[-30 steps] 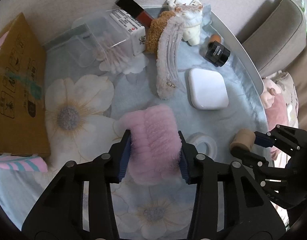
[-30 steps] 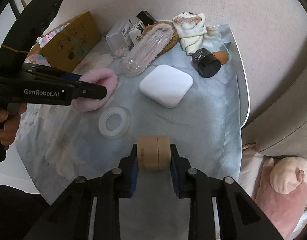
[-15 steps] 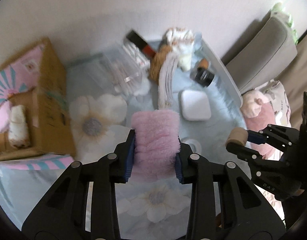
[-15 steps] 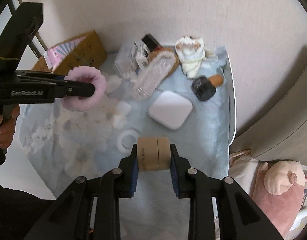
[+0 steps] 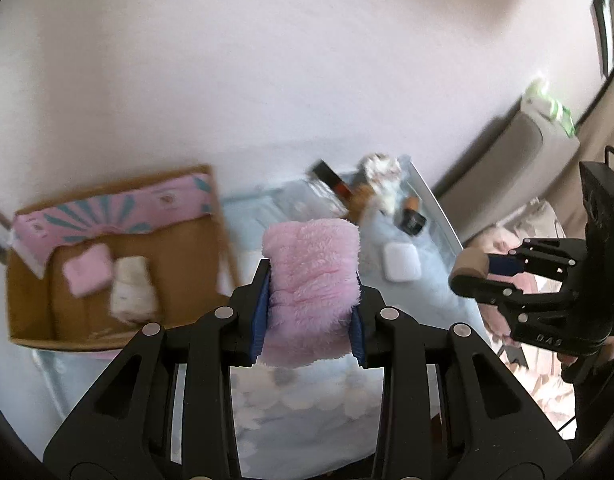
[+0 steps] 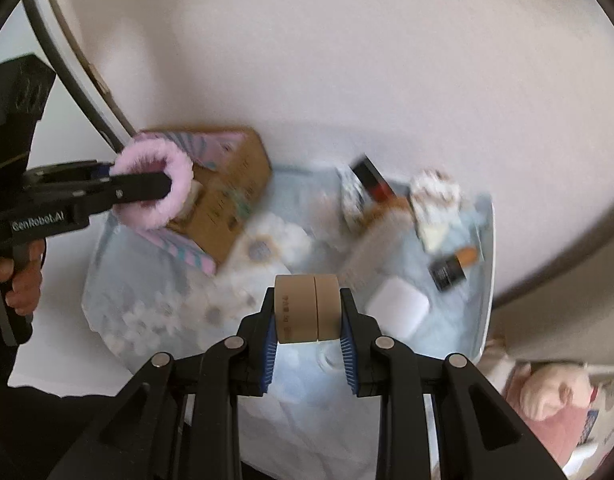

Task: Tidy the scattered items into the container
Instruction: 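Carry the roller and cylinder into the box and open both tools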

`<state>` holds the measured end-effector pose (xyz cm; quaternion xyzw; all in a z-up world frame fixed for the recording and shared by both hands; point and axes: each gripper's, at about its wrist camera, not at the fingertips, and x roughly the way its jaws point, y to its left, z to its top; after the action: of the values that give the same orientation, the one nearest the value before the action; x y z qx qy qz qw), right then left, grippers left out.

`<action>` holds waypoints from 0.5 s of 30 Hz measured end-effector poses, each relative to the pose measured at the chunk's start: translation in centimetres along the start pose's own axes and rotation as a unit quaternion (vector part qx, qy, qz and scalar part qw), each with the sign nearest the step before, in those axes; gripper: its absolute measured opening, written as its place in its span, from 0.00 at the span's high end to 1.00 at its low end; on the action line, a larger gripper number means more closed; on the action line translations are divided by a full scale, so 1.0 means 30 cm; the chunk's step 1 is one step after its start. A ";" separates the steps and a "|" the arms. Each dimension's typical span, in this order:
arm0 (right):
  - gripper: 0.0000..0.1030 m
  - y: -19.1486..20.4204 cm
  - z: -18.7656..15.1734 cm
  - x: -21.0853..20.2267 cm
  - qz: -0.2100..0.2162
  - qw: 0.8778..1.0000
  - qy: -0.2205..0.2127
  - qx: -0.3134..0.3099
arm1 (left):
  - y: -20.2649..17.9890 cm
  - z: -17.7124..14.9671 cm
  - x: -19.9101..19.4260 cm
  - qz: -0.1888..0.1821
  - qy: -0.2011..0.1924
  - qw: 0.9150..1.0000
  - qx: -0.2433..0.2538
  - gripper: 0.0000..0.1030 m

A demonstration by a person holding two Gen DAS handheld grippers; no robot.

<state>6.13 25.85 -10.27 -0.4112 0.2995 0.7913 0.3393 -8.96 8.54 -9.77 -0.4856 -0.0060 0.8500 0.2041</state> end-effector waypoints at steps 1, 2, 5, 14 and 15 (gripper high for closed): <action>0.75 0.020 0.027 0.000 0.001 1.000 -0.001 -0.003 | 0.024 0.003 -0.015 0.003 -0.003 1.000 -0.004 0.71; 0.75 0.033 0.044 0.000 0.000 1.000 -0.002 -0.003 | 0.056 0.003 -0.034 0.008 -0.007 1.000 -0.007 0.71; 0.75 0.080 0.114 0.017 0.009 1.000 0.001 -0.006 | 0.140 0.005 -0.080 0.021 -0.016 0.999 -0.018 0.71; 0.75 0.285 0.319 0.112 0.031 0.998 0.006 -0.056 | 0.454 -0.004 -0.174 0.064 -0.029 0.995 -0.076 0.71; 0.75 0.310 0.336 0.124 0.032 0.998 0.005 -0.062 | 0.486 -0.008 -0.178 0.069 -0.028 0.994 -0.080 0.71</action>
<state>-7.29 29.04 -6.78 -0.4252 0.2645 0.8170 0.2859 -11.35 -6.75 -8.55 -0.4754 -0.0463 0.8722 0.1052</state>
